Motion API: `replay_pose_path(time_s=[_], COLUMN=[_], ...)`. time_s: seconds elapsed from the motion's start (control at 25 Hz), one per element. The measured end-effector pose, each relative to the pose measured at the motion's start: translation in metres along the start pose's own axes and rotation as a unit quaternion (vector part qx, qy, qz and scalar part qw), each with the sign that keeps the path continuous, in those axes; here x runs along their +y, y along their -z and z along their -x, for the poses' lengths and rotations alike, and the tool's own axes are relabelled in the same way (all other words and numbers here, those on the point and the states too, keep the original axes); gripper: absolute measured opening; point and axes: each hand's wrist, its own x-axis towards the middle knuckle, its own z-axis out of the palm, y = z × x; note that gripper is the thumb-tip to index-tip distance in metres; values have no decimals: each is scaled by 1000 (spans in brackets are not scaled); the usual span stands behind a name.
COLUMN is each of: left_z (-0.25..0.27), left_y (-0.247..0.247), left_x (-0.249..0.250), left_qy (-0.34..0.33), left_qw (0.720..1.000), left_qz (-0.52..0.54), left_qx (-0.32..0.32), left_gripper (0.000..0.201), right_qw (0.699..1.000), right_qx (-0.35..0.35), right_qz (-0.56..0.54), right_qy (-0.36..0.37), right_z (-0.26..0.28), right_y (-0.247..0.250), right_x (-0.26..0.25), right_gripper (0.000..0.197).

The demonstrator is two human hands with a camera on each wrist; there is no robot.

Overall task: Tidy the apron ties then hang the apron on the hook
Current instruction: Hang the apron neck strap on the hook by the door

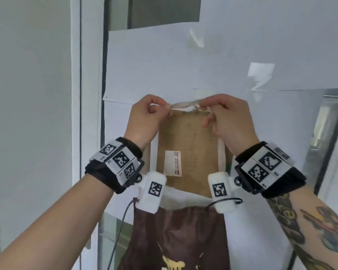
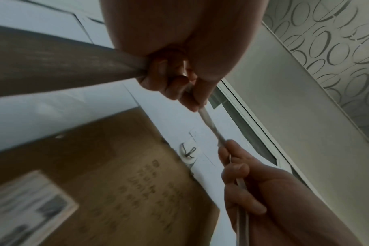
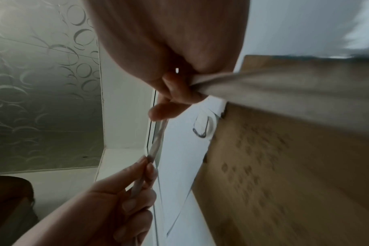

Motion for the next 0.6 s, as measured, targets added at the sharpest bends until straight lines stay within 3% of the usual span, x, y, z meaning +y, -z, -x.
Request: replay_pose_path(time_s=[0.08,0.24,0.6], left_z=[-29,-56,-23], left_y=[-13,-34,-32], left_x=[0,-22,-71], left_qy=[-18,-19,26], left_qw=[1000,997,995], left_qz=[14,-62,-30], left_qx=[-1,-36,-88], left_gripper=[3,7,10], right_qw=[997,985,977], right_qx=[37,30,-43], right_qz=[58,170,201], right_qy=[27,6,-63], right_z=[-21,-31,15], right_y=[1,0,-17], right_x=[-5,5,53], right_gripper=[33,23,17])
